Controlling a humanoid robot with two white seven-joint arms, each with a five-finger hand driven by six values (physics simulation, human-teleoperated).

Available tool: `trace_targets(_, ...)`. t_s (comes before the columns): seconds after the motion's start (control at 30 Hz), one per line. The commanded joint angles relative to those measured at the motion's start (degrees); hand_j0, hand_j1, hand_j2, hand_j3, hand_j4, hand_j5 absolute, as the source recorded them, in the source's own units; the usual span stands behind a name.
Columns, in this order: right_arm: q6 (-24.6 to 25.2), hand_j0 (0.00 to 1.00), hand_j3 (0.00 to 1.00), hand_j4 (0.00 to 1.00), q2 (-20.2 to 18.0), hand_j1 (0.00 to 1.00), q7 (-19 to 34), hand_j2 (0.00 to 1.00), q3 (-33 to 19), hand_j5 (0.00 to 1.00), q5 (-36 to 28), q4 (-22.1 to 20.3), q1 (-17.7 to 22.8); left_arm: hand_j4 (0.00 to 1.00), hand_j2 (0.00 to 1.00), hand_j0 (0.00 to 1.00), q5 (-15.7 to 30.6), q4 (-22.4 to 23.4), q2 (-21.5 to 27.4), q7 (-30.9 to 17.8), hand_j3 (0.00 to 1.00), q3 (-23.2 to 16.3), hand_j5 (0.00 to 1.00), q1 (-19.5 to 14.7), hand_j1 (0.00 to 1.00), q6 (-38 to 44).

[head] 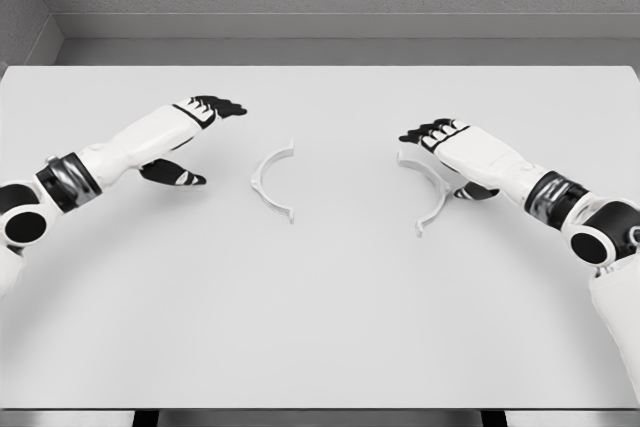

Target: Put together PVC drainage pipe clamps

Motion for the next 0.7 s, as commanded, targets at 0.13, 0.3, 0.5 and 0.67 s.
trace_targets(0.13, 0.2, 1.0, 1.0, 1.0, 1.1, 1.0, 0.1, 1.0, 0.4, 1.0, -0.2, -0.1, 0.0, 1.0, 1.0, 1.0, 0.4, 2.9, -2.0, 0.0, 1.0, -2.3, 1.0, -2.0, 1.0, 0.0)
trace_targets(0.3, 0.9, 1.0, 1.0, 1.0, 1.2, 1.0, 0.1, 1.0, 1.7, 1.0, -0.2, -0.1, -0.4, 1.0, 1.0, 1.0, 0.3, 4.5, -3.5, 0.0, 1.0, -2.6, 1.0, -3.1, 1.0, 0.0)
trace_targets(0.5, 0.9, 1.0, 1.0, 1.0, 1.9, 1.0, 0.1, 1.0, 1.9, 1.0, -0.2, -0.4, -0.4, 1.0, 1.0, 1.0, -0.4, 7.2, -5.7, 0.0, 1.0, -4.5, 1.0, -4.5, 1.0, 0.0)
trace_targets(0.67, 1.0, 1.0, 1.0, 1.0, 2.5, 1.0, 0.7, 1.0, 2.0, 1.0, -0.2, -1.6, -0.4, 1.0, 1.0, 1.0, -0.4, 8.5, -6.1, 0.0, 1.0, -4.6, 1.0, -4.5, 1.0, 0.0)
